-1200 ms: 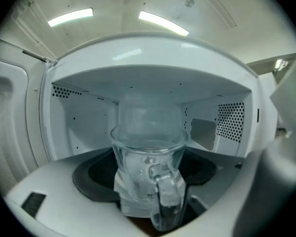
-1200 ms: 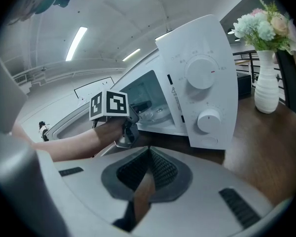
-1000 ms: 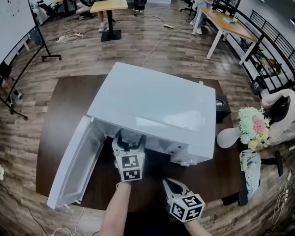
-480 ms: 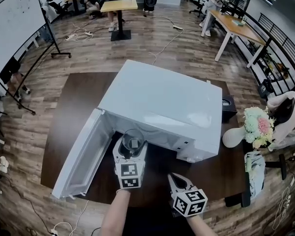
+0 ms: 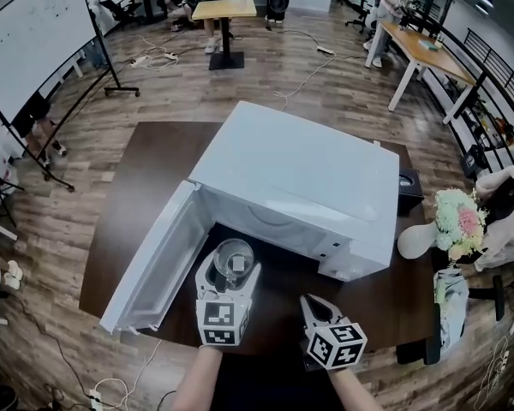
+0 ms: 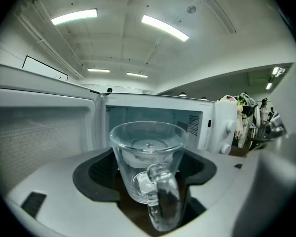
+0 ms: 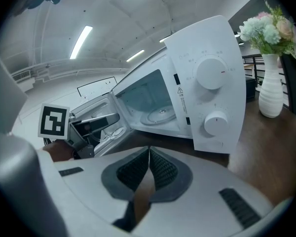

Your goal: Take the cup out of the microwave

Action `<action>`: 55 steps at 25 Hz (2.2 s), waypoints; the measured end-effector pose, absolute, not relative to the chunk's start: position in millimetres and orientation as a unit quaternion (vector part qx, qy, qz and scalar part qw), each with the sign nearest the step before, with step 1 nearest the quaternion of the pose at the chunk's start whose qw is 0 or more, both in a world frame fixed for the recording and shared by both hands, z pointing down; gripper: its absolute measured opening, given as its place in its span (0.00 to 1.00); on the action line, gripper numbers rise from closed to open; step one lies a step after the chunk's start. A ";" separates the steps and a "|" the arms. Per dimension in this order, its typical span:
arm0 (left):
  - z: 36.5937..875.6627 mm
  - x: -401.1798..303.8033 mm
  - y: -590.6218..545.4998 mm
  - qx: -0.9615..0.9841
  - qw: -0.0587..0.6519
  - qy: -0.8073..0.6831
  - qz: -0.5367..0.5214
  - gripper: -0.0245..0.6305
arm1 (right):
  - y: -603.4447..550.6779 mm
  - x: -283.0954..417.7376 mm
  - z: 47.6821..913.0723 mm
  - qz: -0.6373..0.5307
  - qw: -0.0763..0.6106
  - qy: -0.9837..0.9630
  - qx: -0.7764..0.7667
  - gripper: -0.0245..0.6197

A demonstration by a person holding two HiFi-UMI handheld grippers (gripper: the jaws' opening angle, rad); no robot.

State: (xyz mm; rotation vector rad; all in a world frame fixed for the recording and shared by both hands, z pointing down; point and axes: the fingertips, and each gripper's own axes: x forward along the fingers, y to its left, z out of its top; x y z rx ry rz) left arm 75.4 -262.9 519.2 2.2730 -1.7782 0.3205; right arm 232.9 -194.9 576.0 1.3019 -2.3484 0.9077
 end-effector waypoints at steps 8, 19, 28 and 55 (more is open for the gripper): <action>512.8 64.4 -225.3 0.771 0.144 -0.611 0.107 0.60 | -197.8 225.1 564.0 0.316 0.142 -0.827 0.443 0.03; 498.2 63.0 -188.5 0.774 0.159 -0.604 0.101 0.60 | -219.4 231.0 499.0 0.206 0.110 -0.867 0.441 0.03; 435.2 63.3 -186.0 0.804 0.083 -0.585 0.072 0.61 | -217.2 228.7 428.6 0.120 0.053 -0.891 0.435 0.03; 447.3 72.1 -197.8 0.812 0.113 -0.568 0.068 0.61 | -222.1 262.0 441.0 0.140 0.067 -0.861 0.484 0.03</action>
